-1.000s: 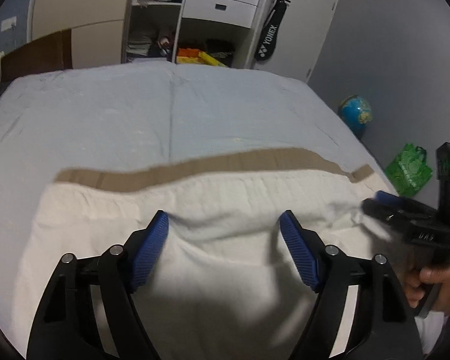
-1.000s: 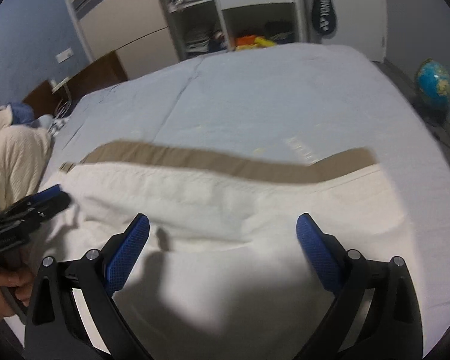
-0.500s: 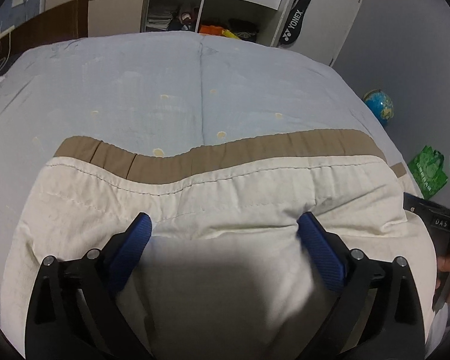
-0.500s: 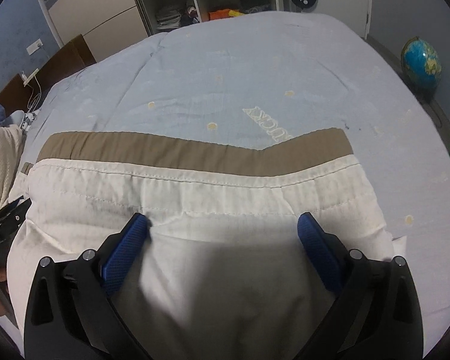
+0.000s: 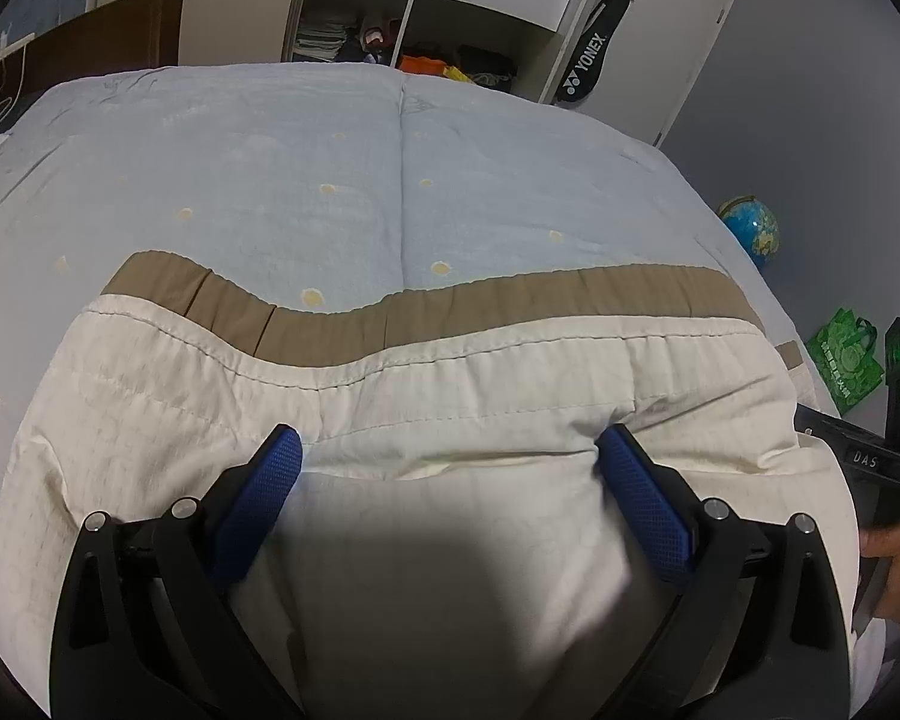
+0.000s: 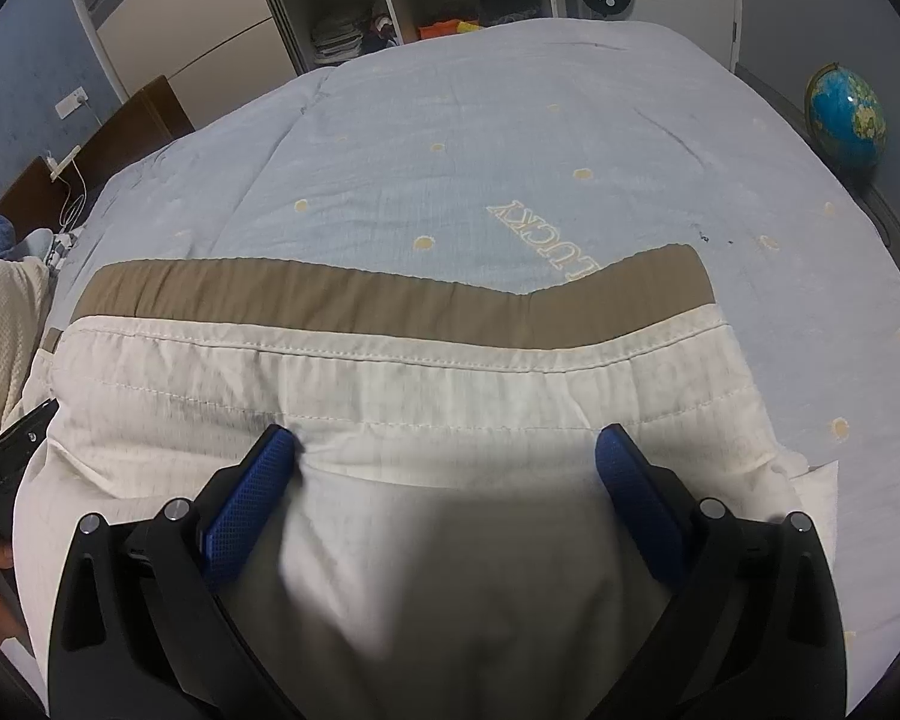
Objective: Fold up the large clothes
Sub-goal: 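Open both grippers and withdraw them from the folded jacket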
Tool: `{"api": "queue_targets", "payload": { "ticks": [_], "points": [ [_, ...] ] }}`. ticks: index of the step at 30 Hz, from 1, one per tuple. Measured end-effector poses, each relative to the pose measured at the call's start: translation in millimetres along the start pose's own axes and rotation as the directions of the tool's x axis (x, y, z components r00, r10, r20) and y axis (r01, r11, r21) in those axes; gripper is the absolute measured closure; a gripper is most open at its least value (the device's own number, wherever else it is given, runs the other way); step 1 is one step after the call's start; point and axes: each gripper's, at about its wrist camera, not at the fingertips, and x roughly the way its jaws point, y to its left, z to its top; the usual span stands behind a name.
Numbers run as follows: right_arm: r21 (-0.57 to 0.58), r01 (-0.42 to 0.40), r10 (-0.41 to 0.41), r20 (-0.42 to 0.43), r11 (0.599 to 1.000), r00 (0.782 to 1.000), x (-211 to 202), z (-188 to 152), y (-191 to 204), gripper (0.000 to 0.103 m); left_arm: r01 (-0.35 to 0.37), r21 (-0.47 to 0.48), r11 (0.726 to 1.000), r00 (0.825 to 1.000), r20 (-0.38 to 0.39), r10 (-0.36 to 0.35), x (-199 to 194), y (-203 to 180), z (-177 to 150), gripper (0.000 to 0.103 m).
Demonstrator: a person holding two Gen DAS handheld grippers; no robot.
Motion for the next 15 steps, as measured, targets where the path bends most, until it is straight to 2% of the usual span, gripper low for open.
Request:
{"api": "queue_targets", "payload": {
  "ticks": [5,9,15],
  "points": [
    [0.011,-0.012,0.012,-0.022,1.0,1.0,-2.7,0.3,-3.2,0.007,-0.007,-0.015,1.0,0.999,-0.041,0.007,-4.6,-1.2,3.2,0.007],
    [0.019,0.009,-0.008,-0.049,1.0,0.999,-19.7,-0.1,-2.3,0.007,-0.028,-0.016,0.999,0.996,-0.086,0.026,-21.0,-1.1,8.0,0.008],
    [-0.014,-0.013,0.014,0.035,1.0,0.999,-75.1,-29.3,-2.8,0.007,-0.076,0.031,0.997,0.995,-0.063,0.078,-75.2,10.9,-13.9,0.008]
  ]
}}
